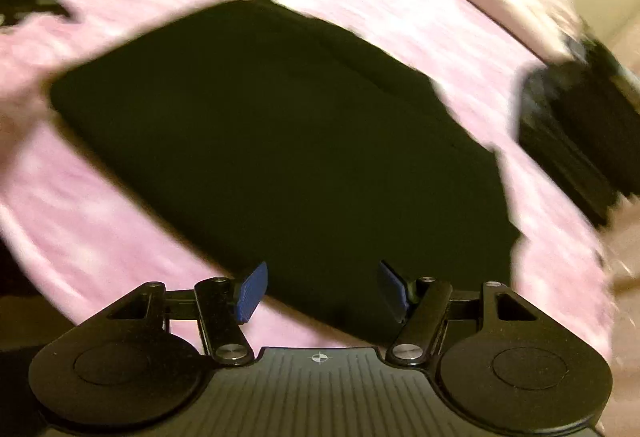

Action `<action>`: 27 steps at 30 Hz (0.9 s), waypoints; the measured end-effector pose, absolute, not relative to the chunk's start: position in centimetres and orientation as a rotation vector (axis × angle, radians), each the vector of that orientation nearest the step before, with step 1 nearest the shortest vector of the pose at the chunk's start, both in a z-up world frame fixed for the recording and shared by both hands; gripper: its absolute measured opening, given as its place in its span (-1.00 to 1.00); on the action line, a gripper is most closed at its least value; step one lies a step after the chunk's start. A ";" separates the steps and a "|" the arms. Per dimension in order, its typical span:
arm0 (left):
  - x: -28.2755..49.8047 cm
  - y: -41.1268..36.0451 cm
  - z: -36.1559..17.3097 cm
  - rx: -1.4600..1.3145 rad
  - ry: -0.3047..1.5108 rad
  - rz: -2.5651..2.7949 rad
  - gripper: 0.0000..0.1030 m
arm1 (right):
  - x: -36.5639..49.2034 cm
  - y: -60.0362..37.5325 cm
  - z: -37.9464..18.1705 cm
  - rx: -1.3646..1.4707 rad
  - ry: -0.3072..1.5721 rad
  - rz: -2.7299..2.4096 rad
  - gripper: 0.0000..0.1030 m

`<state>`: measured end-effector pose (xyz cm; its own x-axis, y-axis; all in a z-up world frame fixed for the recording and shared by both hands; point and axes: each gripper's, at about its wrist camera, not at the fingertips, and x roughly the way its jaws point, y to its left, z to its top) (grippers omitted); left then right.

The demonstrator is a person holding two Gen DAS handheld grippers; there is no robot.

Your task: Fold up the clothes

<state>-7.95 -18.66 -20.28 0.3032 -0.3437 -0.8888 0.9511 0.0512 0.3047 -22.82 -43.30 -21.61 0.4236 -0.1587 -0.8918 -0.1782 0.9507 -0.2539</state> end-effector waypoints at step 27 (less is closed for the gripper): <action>0.2 -16.4 -29.0 1.390 -0.006 -1.657 0.11 | -14.6 -24.1 -23.2 -0.340 1.092 -0.030 -0.86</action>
<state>0.19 -16.38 -29.05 0.0852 -0.6384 -0.7650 0.6327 -0.5584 0.5365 -14.63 -24.14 -23.23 0.4656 -0.1900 -0.8644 -0.1426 0.9478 -0.2851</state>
